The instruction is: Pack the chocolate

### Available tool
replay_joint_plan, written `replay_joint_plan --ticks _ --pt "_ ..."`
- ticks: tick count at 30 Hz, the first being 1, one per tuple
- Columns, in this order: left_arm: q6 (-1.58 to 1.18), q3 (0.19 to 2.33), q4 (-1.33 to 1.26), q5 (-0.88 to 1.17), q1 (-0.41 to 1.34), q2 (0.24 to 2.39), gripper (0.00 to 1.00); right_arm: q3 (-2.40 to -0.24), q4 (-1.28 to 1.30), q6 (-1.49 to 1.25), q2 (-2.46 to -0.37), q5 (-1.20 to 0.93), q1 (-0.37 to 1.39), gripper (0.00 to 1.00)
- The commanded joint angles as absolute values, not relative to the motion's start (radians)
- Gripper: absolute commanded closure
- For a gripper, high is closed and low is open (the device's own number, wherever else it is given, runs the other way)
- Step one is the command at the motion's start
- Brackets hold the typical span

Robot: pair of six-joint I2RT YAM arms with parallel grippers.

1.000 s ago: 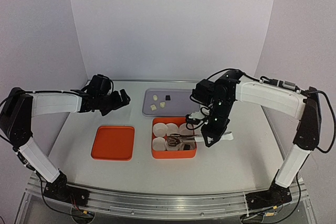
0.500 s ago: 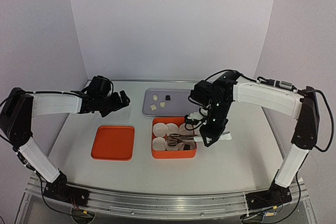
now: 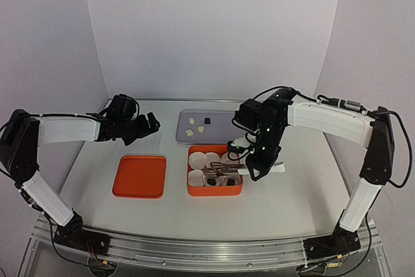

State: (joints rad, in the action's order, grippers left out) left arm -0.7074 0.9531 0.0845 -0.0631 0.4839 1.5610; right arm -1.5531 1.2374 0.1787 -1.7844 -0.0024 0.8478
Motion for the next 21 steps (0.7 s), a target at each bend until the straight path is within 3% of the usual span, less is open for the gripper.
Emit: replay_joint_plan --ticks 1,13,21 --pt "-0.714 0.947 0.057 -0.074 0.488 1.514 0.00 -1.551 1.228 0.171 -1.754 -0.002 0.853 0.68" --pt "-0.714 0.953 0.054 -0.075 0.488 1.502 0.00 -1.649 1.226 0.181 -1.631 0.085 0.853 0.69" --pt "-0.722 0.965 0.061 -0.085 0.488 1.500 0.00 -1.921 1.180 0.096 -1.867 0.233 0.753 0.69"
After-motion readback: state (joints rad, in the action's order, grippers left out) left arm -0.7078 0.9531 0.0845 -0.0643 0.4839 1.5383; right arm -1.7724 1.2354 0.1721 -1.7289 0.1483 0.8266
